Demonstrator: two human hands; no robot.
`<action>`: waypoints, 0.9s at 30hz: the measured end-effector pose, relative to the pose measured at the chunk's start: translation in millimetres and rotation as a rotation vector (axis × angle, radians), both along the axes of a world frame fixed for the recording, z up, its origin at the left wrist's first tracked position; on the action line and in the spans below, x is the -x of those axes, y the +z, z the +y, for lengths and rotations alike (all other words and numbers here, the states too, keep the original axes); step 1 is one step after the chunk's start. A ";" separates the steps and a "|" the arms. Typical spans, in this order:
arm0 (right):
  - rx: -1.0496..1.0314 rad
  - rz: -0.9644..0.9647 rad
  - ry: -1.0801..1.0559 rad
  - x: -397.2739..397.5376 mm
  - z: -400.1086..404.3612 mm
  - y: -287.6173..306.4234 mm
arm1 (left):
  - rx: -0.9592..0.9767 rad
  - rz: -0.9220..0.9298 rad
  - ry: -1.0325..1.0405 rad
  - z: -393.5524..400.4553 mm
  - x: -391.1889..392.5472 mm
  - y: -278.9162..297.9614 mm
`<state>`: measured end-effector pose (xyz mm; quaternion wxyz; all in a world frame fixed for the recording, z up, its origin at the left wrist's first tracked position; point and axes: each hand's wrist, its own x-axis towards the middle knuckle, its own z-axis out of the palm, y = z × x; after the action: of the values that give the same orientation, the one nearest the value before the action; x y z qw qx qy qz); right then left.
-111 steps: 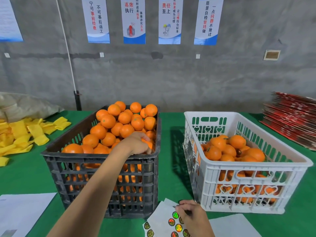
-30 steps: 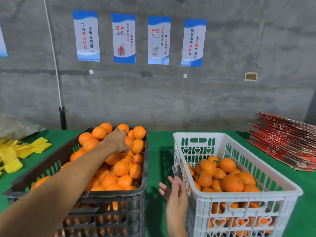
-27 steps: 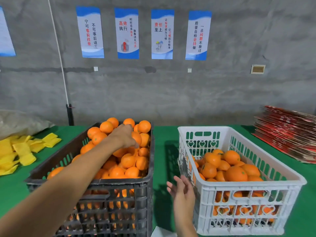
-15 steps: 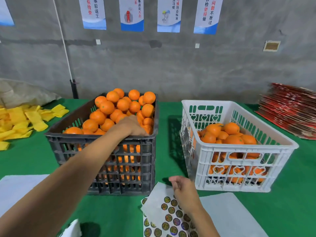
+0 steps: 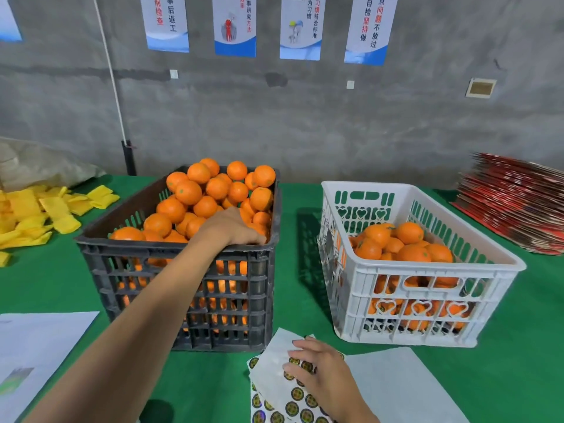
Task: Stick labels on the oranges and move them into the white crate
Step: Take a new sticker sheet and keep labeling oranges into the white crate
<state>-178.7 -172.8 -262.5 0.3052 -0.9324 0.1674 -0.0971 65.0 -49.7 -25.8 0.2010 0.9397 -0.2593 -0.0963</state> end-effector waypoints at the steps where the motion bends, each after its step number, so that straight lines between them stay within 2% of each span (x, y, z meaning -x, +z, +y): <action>1: 0.014 0.001 0.004 -0.8 -0.5 -1.6 | 0.009 -0.002 0.008 0.7 0.4 -0.2; 11: 0.245 0.104 0.117 -8.1 -3.4 6.3 | 0.069 0.030 0.015 3.9 4.6 1.5; 17: 0.060 -0.028 0.072 0.8 -1.3 0.0 | 0.128 0.070 0.000 4.6 6.0 0.7; 20: 0.098 -0.093 0.014 2.2 2.8 -1.5 | 0.132 0.076 -0.003 3.8 5.2 -0.4; 27: 0.201 -0.062 0.040 -5.0 0.9 6.0 | 0.121 0.062 -0.003 4.2 7.5 2.1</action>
<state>-173.7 -171.9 -256.5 0.2168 -0.9581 0.1287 -0.1359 57.5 -45.5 -23.8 0.2653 0.9220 -0.2599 -0.1098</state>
